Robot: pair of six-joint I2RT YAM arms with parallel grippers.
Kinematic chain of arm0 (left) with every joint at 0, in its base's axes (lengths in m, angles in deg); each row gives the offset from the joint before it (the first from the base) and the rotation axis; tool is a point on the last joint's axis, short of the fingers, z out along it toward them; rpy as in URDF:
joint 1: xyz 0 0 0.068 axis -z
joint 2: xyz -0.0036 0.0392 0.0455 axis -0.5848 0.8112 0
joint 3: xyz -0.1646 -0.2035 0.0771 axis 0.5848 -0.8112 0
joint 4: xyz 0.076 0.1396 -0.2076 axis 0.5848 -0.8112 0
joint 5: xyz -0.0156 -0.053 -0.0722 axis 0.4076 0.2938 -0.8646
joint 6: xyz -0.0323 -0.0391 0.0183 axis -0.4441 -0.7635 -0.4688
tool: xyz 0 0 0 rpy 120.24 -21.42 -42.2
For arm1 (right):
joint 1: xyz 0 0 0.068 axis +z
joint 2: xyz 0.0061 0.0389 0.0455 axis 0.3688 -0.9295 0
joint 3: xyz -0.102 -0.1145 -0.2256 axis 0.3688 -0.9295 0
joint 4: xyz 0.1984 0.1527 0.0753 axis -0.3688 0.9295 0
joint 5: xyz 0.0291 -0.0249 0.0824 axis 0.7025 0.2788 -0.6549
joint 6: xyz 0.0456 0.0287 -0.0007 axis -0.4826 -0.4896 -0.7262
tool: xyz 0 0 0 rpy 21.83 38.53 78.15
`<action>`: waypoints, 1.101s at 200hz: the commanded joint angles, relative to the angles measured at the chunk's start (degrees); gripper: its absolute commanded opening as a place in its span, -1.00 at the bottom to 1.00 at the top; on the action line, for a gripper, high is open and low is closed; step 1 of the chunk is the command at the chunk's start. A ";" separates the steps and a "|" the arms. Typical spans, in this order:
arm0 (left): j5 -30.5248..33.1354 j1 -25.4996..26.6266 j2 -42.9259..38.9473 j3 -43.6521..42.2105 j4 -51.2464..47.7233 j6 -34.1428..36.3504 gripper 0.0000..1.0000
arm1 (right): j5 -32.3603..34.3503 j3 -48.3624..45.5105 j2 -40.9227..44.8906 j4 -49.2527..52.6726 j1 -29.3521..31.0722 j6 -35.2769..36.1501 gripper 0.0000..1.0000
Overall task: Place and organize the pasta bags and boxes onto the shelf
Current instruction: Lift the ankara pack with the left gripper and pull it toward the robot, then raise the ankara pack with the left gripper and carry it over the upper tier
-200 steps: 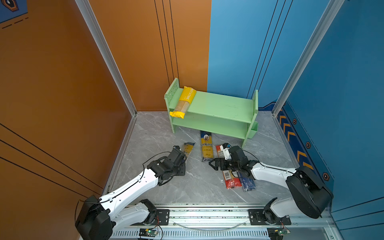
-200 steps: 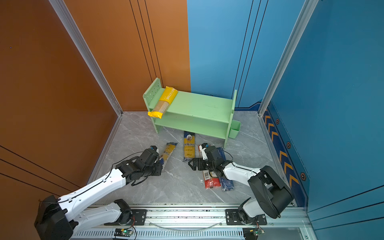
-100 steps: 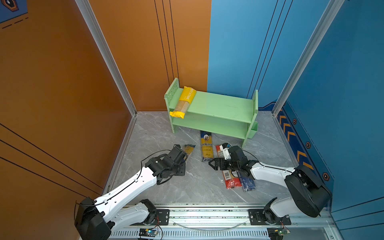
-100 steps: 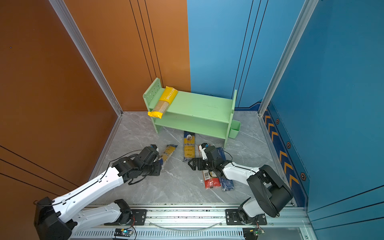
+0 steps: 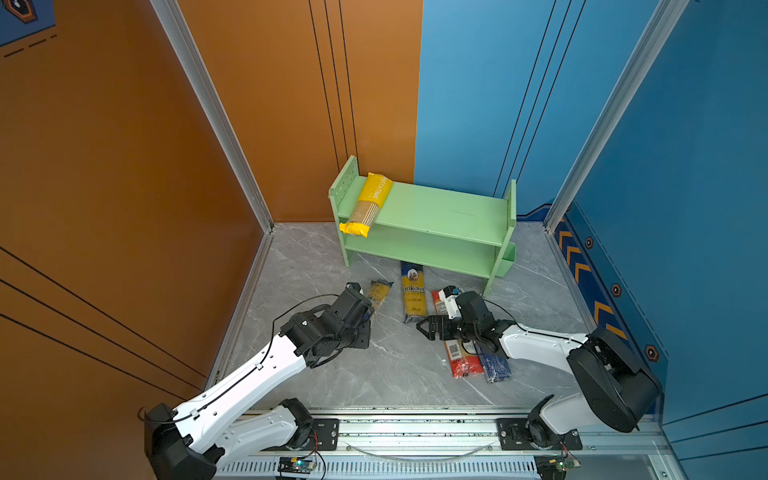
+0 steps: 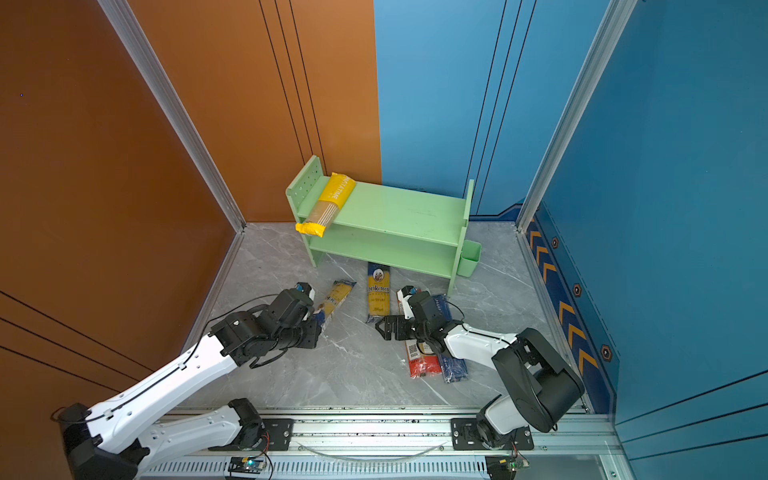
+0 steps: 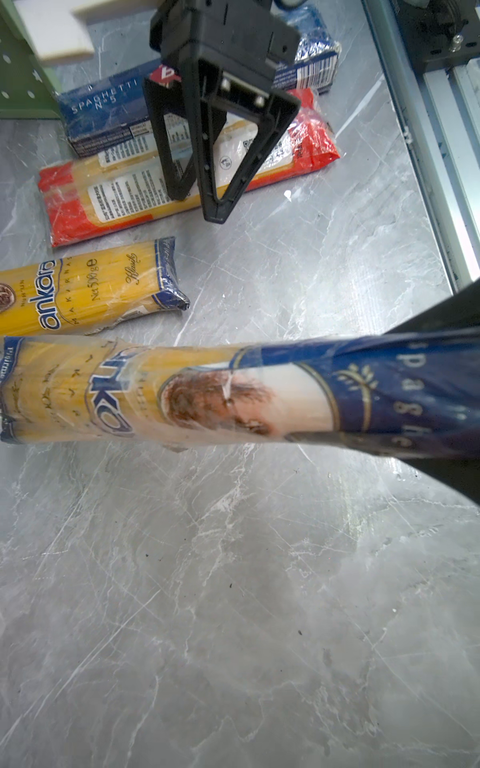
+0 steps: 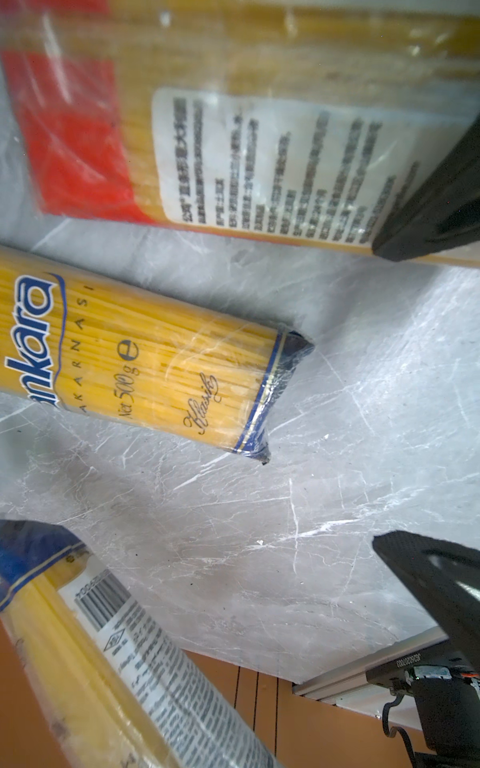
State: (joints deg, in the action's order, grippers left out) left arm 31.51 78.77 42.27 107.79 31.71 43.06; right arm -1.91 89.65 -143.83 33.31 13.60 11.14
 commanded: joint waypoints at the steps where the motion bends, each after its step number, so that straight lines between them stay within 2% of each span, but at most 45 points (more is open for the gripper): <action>1: 3.71 0.82 -2.42 5.73 3.60 1.41 -1.00 | -0.02 0.81 -1.08 1.14 0.00 -0.73 1.00; 123: 4.07 5.33 -6.04 12.85 1.58 3.20 -1.00 | -0.48 1.83 -2.70 1.00 0.15 -0.90 1.00; 220: 9.53 11.72 -5.06 22.80 1.33 7.38 -1.00 | -0.92 3.20 -4.27 0.90 0.51 -0.98 1.00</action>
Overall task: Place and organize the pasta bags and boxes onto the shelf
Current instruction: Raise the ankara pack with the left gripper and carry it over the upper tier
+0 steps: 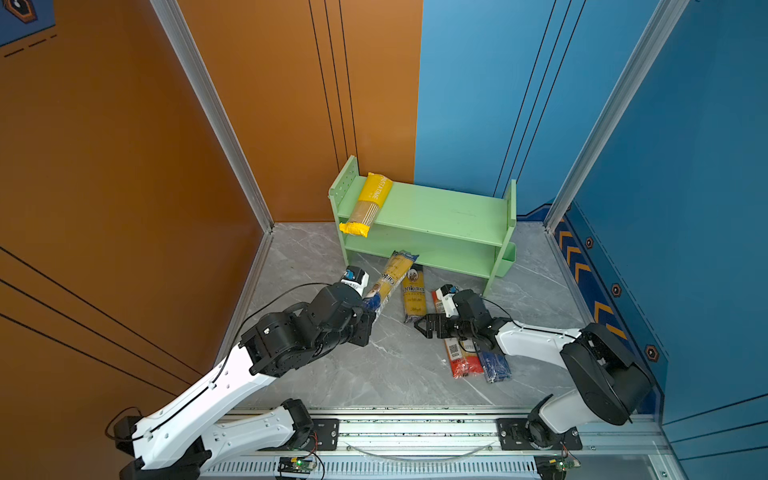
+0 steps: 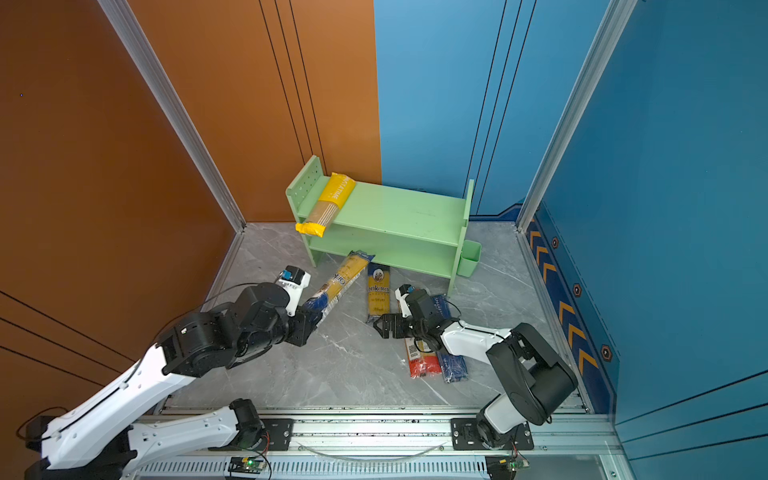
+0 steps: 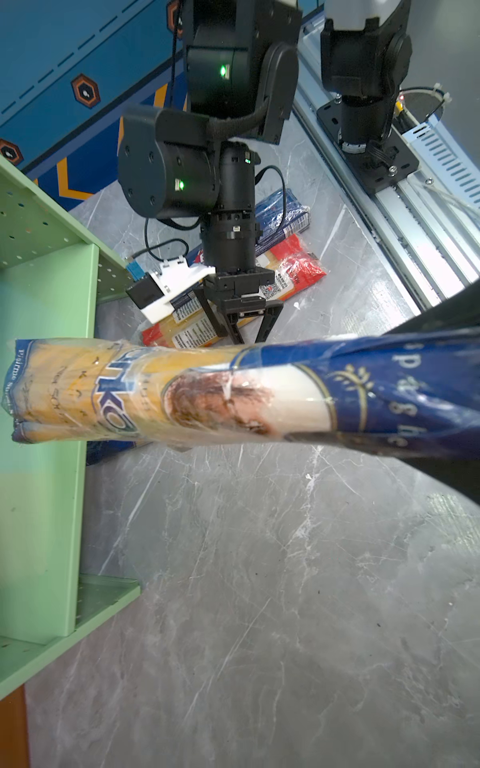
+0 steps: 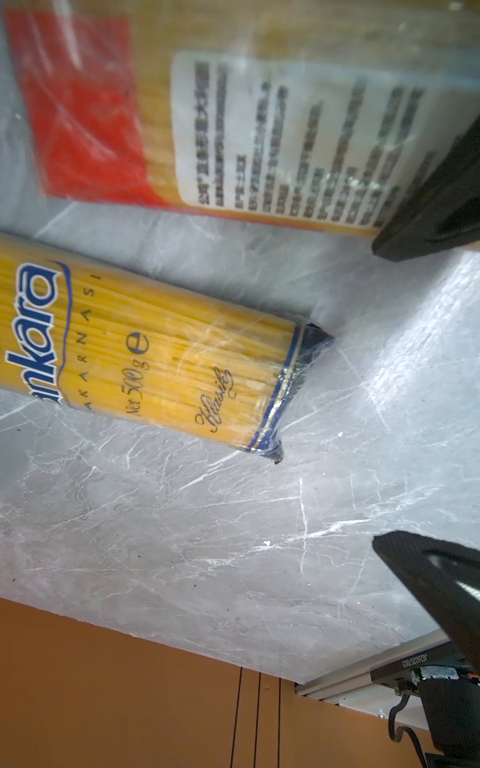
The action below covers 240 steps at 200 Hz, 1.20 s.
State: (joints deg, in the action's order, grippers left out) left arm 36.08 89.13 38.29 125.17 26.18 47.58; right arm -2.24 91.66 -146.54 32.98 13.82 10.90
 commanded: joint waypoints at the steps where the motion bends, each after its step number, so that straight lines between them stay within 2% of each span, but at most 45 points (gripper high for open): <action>1: 5.00 1.39 -1.06 5.58 6.87 2.88 -1.00 | -0.58 1.22 -1.61 1.19 0.25 -0.75 1.00; 83: 8.32 3.48 4.02 13.67 8.07 8.26 -1.00 | -0.95 1.41 -2.28 0.80 0.60 -0.65 1.00; 192: 14.77 3.10 11.31 17.84 24.52 15.03 -1.00 | 0.01 1.41 -2.19 0.89 1.74 -0.92 1.00; 240: 18.57 2.73 13.91 16.38 33.57 18.55 -1.00 | 0.56 1.01 -1.30 1.26 1.92 -0.88 1.00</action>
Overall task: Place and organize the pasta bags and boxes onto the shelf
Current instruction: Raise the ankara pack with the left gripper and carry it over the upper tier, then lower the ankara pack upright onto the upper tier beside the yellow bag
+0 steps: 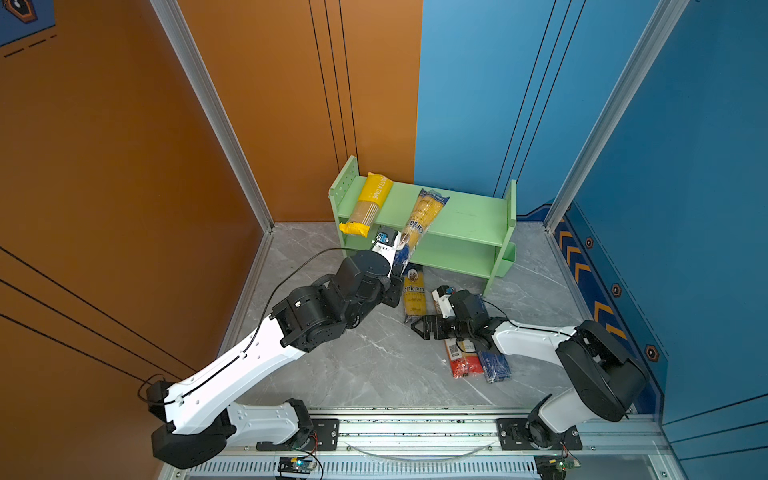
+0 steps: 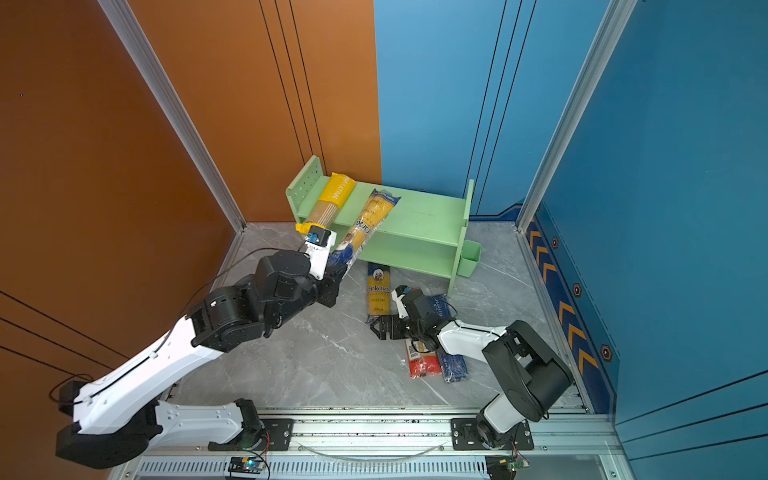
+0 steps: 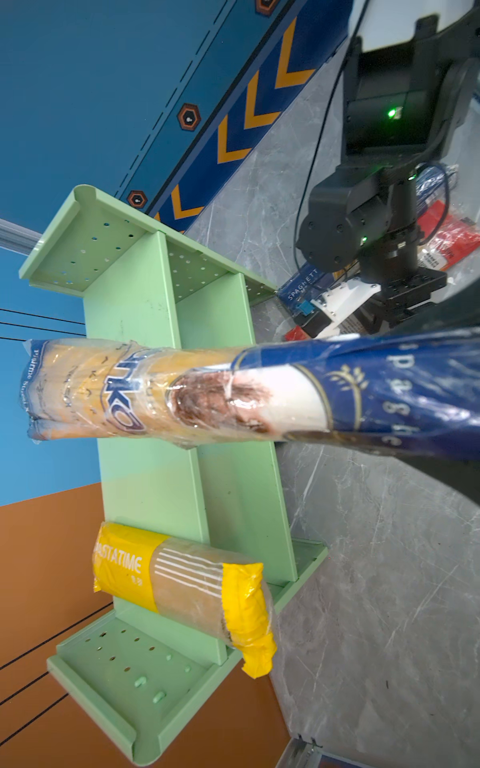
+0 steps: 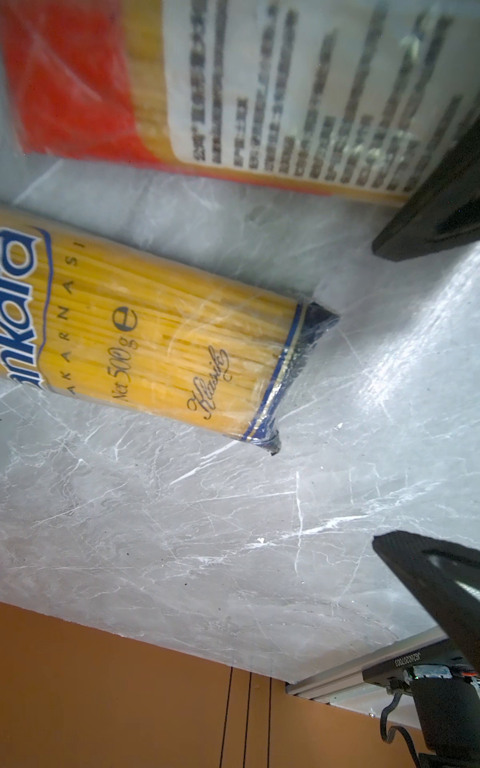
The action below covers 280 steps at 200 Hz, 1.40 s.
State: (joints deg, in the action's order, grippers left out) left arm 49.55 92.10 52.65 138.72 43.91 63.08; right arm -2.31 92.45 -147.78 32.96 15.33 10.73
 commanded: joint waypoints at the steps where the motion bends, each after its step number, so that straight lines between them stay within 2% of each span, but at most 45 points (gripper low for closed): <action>1: 5.11 -0.20 -0.37 2.87 16.03 3.10 -1.00 | 0.63 0.20 -0.01 1.27 0.44 -0.73 1.00; 66: 5.01 -3.48 6.73 5.73 23.08 5.03 -1.00 | 0.99 -1.03 1.30 1.09 0.46 -0.66 1.00; 143: 1.37 -10.86 17.15 12.11 23.19 1.85 -1.00 | 1.35 -1.80 2.74 1.20 0.32 -0.45 1.00; 280: -2.10 -13.59 29.12 22.38 20.71 0.25 -1.00 | 1.32 -2.60 3.71 1.00 0.24 -0.46 1.00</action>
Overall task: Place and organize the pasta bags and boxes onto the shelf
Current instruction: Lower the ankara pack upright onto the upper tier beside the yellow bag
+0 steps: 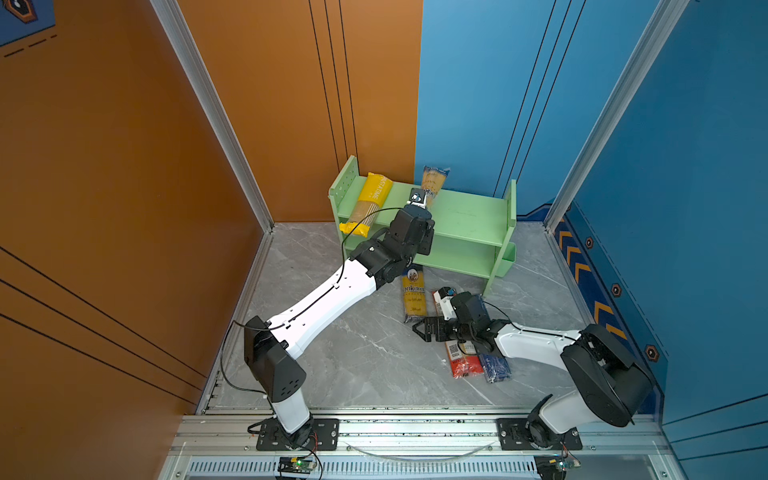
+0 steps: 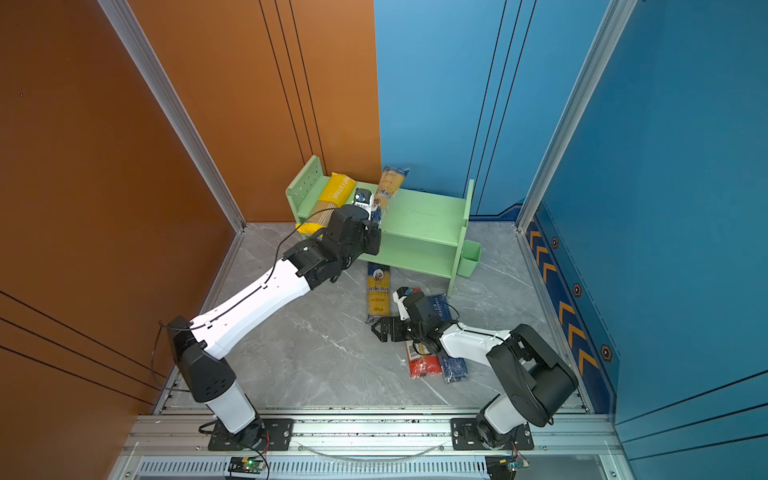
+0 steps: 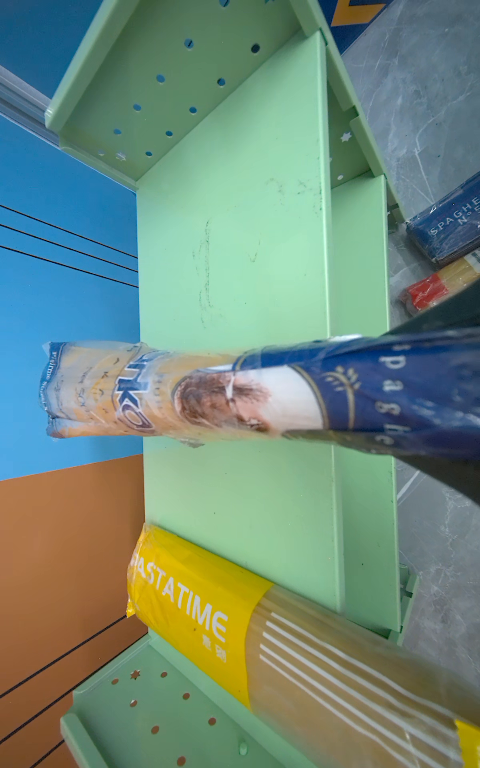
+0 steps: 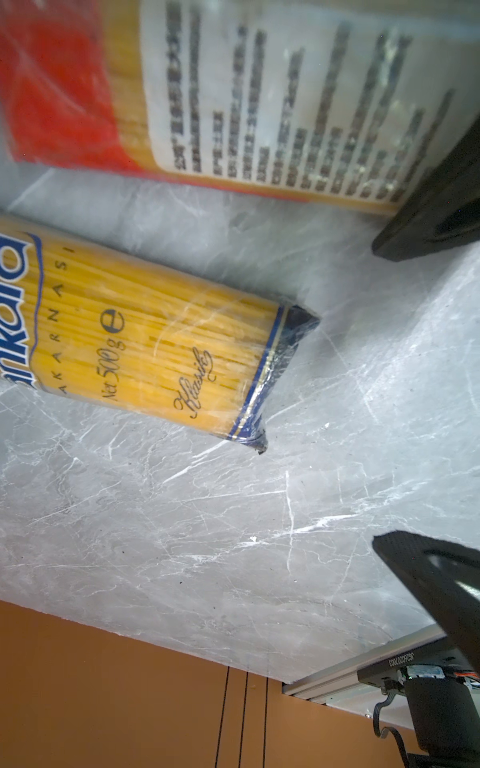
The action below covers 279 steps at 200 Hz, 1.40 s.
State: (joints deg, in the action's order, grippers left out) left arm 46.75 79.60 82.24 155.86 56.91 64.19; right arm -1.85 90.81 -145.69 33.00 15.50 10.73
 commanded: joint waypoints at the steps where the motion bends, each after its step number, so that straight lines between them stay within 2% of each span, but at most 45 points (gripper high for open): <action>1: 0.70 -1.09 -0.41 5.27 7.66 -0.87 -1.00 | 0.87 -0.97 1.66 0.96 0.05 -0.47 1.00; 84: 0.26 -2.24 1.34 5.72 6.83 -1.87 -1.00 | 0.71 -1.66 2.05 0.60 -0.55 -0.57 1.00; 279: 1.23 -2.86 1.42 -1.60 10.23 -3.68 -1.00 | -0.02 -2.00 0.12 -1.28 -0.63 -1.10 1.00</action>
State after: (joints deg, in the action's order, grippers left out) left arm 45.94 77.31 85.06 154.20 57.83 61.24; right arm -1.89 89.85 -144.77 32.76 15.11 10.58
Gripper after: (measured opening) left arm 0.308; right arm 0.993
